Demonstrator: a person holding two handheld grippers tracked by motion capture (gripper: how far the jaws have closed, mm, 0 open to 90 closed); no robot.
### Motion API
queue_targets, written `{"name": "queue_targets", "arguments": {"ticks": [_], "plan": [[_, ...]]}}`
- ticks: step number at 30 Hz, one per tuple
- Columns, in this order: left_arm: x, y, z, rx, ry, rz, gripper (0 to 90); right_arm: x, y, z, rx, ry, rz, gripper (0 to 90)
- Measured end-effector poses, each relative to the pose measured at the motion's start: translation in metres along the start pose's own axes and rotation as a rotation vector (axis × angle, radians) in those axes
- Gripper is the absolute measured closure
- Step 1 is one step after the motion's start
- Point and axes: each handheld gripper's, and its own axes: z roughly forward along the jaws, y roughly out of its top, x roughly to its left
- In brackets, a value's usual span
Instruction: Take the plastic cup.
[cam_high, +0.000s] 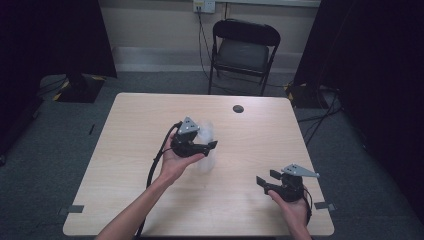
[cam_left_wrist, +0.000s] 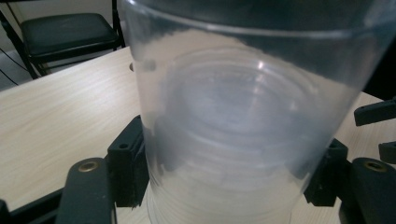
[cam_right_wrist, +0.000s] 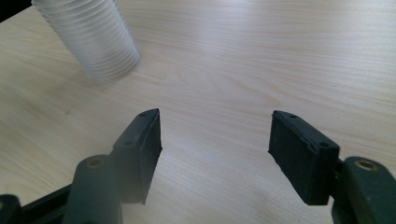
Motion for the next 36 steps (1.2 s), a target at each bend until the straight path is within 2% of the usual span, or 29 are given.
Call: {"name": "queue_targets", "arguments": {"ticks": [6, 16, 23, 26, 31, 36], "plan": [[-0.002, 0.006, -0.005, -0.026, 0.003, 0.01, 32.9, 0.0, 0.0, 0.0, 0.003, 0.001, 0.001, 34.2], [0.001, 0.011, -0.015, -0.076, 0.012, -0.019, 32.9, 0.0, -0.001, -0.001, -0.001, -0.001, 0.011, 33.9], [0.0, 0.013, -0.016, -0.091, 0.003, -0.013, 32.9, 0.001, -0.001, 0.0, 0.004, -0.008, 0.006, 33.4], [-0.001, 0.015, -0.018, -0.113, 0.004, -0.021, 33.0, 0.002, -0.001, -0.001, 0.0, -0.006, 0.004, 33.4], [-0.001, 0.015, -0.02, -0.137, 0.008, -0.008, 33.4, 0.002, -0.001, -0.002, -0.002, -0.007, 0.003, 33.2], [0.0, 0.016, -0.022, -0.161, -0.005, -0.021, 33.7, 0.003, -0.001, -0.002, -0.006, -0.008, 0.0, 32.4]]}}
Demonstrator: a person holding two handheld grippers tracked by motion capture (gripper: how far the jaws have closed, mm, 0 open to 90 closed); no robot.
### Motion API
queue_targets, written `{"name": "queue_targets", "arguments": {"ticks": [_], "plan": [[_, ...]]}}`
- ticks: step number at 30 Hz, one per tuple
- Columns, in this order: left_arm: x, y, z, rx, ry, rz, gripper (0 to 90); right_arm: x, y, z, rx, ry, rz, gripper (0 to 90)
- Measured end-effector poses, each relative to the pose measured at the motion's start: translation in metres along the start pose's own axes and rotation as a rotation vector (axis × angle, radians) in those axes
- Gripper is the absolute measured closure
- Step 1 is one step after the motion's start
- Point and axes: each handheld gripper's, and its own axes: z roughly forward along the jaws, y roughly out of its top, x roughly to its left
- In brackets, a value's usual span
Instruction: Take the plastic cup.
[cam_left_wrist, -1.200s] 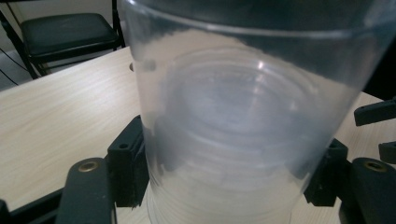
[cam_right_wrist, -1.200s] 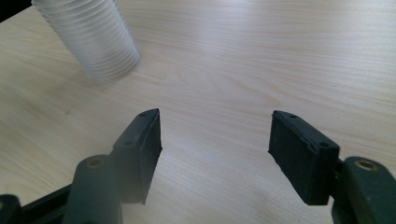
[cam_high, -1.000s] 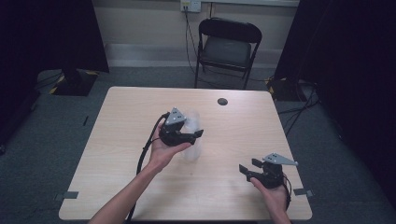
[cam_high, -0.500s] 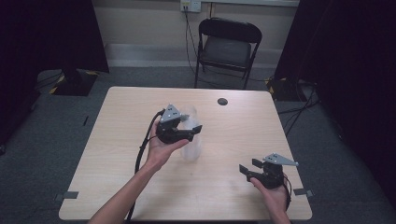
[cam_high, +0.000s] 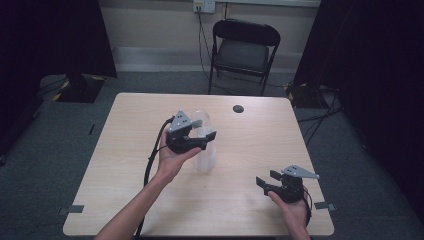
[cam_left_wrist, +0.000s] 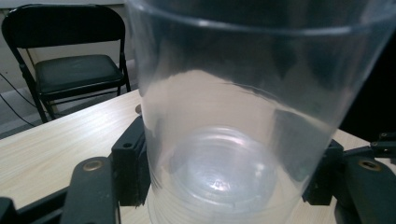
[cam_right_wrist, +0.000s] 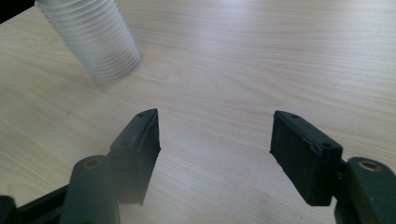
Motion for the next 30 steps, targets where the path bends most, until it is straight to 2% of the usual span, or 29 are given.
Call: {"name": "queue_targets", "arguments": {"ticks": [5, 12, 16, 21, 24, 27, 30], "plan": [[0.0, 0.002, -0.003, -0.035, -0.01, -0.023, 34.2, 0.0, 0.0, 0.001, 0.005, 0.0, 0.004, 32.3], [-0.004, 0.005, -0.006, -0.051, -0.021, -0.016, 34.1, -0.001, 0.0, 0.001, 0.0, 0.009, 0.014, 32.3], [-0.006, 0.006, -0.009, -0.06, -0.018, -0.028, 34.1, 0.0, 0.001, 0.0, -0.002, 0.005, 0.01, 32.3], [-0.006, 0.012, -0.016, -0.095, -0.018, -0.036, 34.2, -0.001, 0.001, 0.0, 0.0, 0.0, 0.008, 32.3], [-0.006, 0.015, -0.021, -0.103, -0.022, -0.045, 34.1, -0.001, 0.001, 0.0, -0.003, 0.001, 0.005, 32.3], [-0.008, 0.018, -0.026, -0.089, -0.001, -0.039, 34.2, -0.001, 0.001, -0.001, -0.005, 0.0, 0.007, 32.3], [-0.009, 0.02, -0.032, -0.087, -0.002, -0.042, 34.3, -0.001, 0.002, -0.001, -0.008, -0.002, 0.009, 32.3]]}}
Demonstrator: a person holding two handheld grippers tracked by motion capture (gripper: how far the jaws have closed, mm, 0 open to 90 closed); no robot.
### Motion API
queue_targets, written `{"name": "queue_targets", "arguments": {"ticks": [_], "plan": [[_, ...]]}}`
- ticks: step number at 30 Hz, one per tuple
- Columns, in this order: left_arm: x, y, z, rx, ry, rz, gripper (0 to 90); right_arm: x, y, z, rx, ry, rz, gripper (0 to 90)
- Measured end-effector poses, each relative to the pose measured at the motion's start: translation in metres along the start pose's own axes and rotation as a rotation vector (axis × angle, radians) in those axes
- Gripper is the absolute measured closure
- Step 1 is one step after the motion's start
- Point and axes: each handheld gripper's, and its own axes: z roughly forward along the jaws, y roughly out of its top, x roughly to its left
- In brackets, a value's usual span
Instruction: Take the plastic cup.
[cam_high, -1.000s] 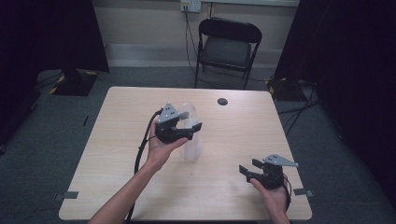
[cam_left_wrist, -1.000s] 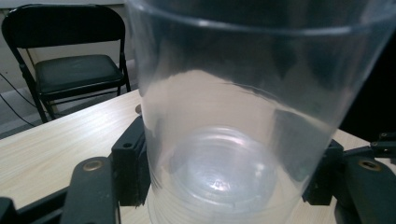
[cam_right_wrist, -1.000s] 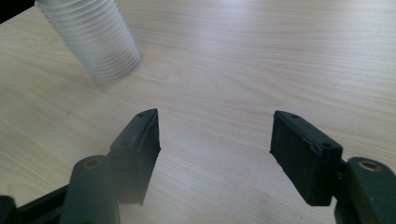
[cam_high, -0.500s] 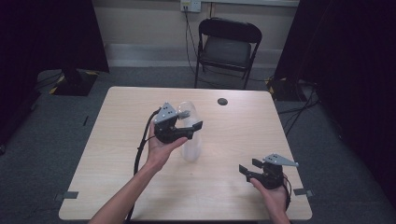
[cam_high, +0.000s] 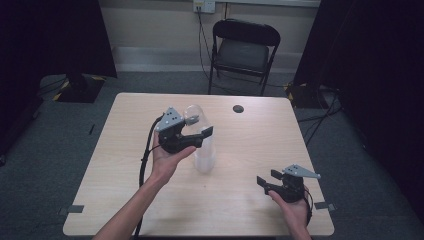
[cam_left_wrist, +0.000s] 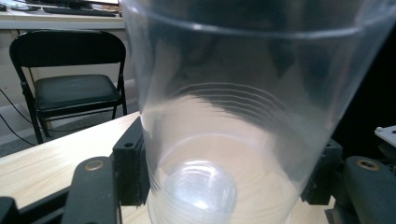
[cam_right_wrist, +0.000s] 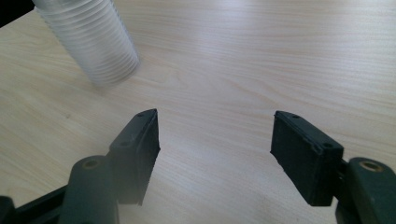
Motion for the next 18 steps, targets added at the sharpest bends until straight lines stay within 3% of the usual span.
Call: {"name": "queue_targets", "arguments": {"ticks": [4, 11, 18], "plan": [[0.004, 0.002, -0.011, 0.012, -0.029, -0.023, 34.4, 0.002, 0.001, 0.001, 0.004, -0.003, -0.008, 32.3], [0.013, 0.002, -0.026, 0.053, -0.033, -0.082, 34.4, 0.008, 0.001, 0.004, 0.011, 0.014, -0.02, 32.3], [0.017, -0.004, -0.038, 0.081, -0.026, -0.114, 34.4, 0.011, 0.003, 0.001, -0.002, 0.016, -0.024, 32.3]]}}
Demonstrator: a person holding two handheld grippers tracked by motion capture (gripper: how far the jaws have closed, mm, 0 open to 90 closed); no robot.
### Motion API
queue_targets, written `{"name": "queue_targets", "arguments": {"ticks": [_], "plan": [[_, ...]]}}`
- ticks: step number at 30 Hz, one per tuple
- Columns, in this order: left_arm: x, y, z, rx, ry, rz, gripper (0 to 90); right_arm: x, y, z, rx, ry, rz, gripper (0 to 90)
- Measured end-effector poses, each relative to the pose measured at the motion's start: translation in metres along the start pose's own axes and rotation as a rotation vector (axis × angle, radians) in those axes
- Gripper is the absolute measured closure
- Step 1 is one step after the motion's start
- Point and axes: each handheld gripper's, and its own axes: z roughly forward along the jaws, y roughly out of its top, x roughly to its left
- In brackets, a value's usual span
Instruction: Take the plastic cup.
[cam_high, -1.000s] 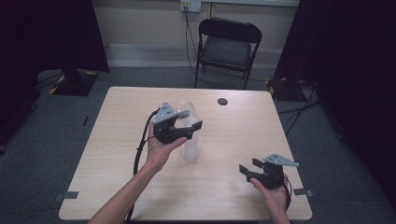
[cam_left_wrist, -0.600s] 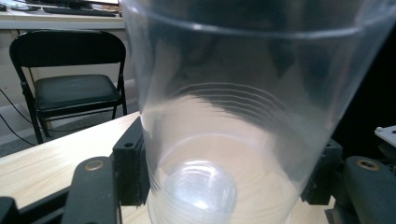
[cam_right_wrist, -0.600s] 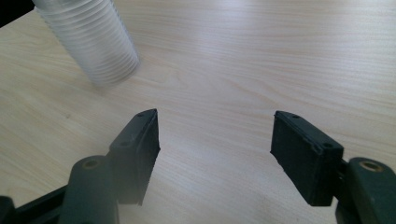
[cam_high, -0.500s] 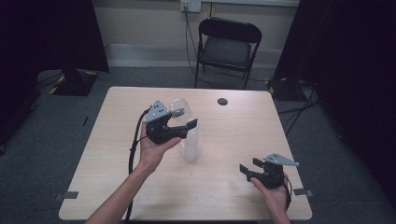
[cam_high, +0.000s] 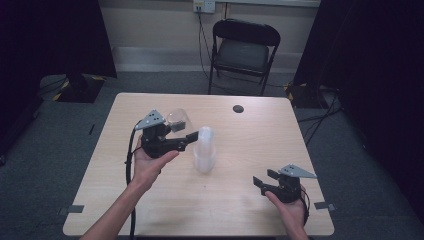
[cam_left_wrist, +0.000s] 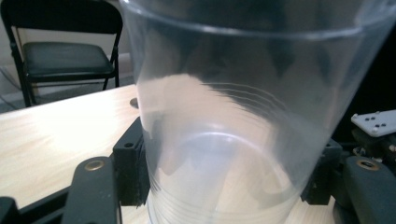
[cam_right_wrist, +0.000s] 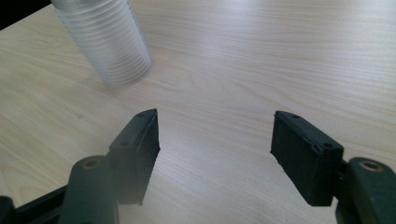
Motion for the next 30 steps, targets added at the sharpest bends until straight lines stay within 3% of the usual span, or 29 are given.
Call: {"name": "queue_targets", "arguments": {"ticks": [2, 5, 8, 13, 20, 23, 26, 28, 30], "plan": [[0.0, -0.002, -0.003, 0.006, -0.003, -0.011, 34.8, 0.001, 0.001, -0.002, -0.005, 0.002, -0.005, 32.3], [0.0, -0.003, -0.009, 0.01, 0.031, -0.02, 34.8, 0.005, 0.001, -0.002, -0.013, 0.011, -0.007, 33.0], [0.0, -0.004, -0.016, -0.007, 0.019, -0.048, 34.8, 0.011, 0.003, -0.001, -0.022, 0.01, -0.01, 35.8], [-0.004, -0.01, -0.026, 0.014, 0.064, -0.035, 34.7, 0.026, 0.007, -0.001, -0.041, 0.031, -0.071, 42.1], [0.002, -0.02, -0.032, 0.046, 0.041, -0.095, 35.2, 0.047, 0.012, -0.002, -0.049, 0.079, -0.123, 41.5], [0.003, -0.03, -0.032, 0.052, 0.016, -0.155, 34.7, 0.055, 0.012, -0.003, -0.065, 0.065, -0.133, 39.1], [0.002, -0.037, -0.033, 0.068, 0.003, -0.141, 34.7, 0.061, 0.013, -0.001, -0.065, 0.072, -0.136, 39.2], [0.003, -0.041, -0.032, 0.079, -0.02, -0.159, 34.7, 0.066, 0.015, 0.002, -0.06, 0.092, -0.149, 40.8], [0.003, -0.042, -0.031, 0.102, -0.033, -0.14, 35.7, 0.073, 0.017, 0.004, -0.056, 0.113, -0.163, 42.7]]}}
